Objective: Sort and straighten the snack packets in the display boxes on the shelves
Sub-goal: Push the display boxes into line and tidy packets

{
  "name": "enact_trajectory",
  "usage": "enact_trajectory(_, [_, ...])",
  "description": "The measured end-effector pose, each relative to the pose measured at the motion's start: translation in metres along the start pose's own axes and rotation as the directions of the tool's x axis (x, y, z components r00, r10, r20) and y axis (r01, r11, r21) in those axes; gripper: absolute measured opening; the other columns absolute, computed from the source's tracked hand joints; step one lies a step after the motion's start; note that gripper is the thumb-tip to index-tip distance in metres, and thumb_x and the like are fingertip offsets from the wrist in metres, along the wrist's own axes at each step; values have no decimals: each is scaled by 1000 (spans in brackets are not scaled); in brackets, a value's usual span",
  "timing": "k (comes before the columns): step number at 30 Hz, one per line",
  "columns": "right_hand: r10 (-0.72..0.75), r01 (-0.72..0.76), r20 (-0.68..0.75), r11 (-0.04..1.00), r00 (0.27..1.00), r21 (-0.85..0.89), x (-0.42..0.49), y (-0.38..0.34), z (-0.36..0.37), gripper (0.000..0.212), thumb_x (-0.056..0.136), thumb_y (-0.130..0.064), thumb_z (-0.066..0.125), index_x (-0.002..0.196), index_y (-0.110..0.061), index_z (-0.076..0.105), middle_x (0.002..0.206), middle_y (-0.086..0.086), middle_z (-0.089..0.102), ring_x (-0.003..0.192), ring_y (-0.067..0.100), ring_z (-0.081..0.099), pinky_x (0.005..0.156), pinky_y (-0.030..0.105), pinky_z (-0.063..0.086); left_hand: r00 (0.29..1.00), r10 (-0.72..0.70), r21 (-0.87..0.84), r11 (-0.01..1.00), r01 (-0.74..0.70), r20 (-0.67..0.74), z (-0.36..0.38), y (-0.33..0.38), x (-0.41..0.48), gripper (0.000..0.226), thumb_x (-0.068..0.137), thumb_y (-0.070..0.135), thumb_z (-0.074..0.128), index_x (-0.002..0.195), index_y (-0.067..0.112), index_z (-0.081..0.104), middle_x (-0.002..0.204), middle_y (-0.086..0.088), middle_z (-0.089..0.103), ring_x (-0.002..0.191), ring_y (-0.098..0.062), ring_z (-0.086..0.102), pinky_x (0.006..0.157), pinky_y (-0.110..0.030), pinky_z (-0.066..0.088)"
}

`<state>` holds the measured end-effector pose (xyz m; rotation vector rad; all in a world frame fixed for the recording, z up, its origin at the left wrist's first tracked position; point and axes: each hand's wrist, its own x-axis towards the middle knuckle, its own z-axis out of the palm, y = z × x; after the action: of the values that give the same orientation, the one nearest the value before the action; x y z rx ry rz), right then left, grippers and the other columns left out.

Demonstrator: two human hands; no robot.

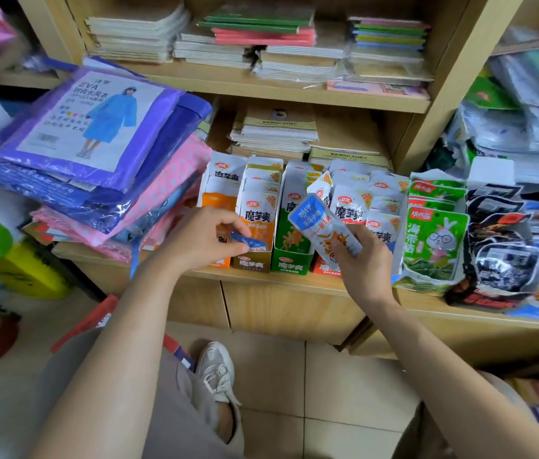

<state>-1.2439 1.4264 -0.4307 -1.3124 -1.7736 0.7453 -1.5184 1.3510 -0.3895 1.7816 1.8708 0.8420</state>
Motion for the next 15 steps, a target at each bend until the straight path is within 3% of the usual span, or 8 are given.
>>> enact_trajectory(4, [-14,14,6,999,1000,29,-2,-6,-3,26,96,-13,63,122,-15,64,93,-6,69,69,-7,60,50,10,43,998,15,26,1000,-13,-64,6,6,11,11,84,23,80,90,32,77,93,16,72,89,-2,66,81,-40,57])
enact_trajectory(6, [-9,7,24,996,1000,92,-5,-11,-6,38,98,-11,60,135,-19,56,107,-11,65,79,-19,59,56,7,45,992,28,-67,997,-37,-126,7,10,13,10,87,18,77,92,28,77,89,14,73,83,-5,68,77,-39,59])
enact_trajectory(9, [-103,88,90,984,991,154,-8,-20,-8,45,102,-8,54,144,-24,50,126,-26,55,98,-29,51,69,3,47,964,43,-238,965,-108,-263,3,19,16,15,90,12,73,94,27,73,91,12,72,85,-4,69,69,-23,57])
enact_trajectory(11, [-140,125,104,982,985,139,-7,-26,-8,41,103,-9,52,141,-26,56,135,-17,57,90,-17,58,72,8,49,933,52,-338,924,-180,-356,3,27,18,14,91,9,72,96,22,73,91,10,72,85,-5,69,68,-20,56])
enact_trajectory(13, [-140,127,99,983,985,131,-6,-33,-9,38,102,-10,52,136,-26,61,130,-16,62,84,-1,66,71,15,54,924,44,-407,889,-210,-379,9,34,20,13,90,5,72,97,16,72,90,5,72,79,-3,68,64,-19,54])
enact_trajectory(15, [-144,124,107,977,984,174,-7,-41,-12,36,100,-10,56,134,-23,64,123,-25,61,101,9,66,82,27,56,937,41,-453,868,-205,-346,21,40,20,14,89,3,72,94,16,71,87,4,71,68,-3,65,61,-21,53])
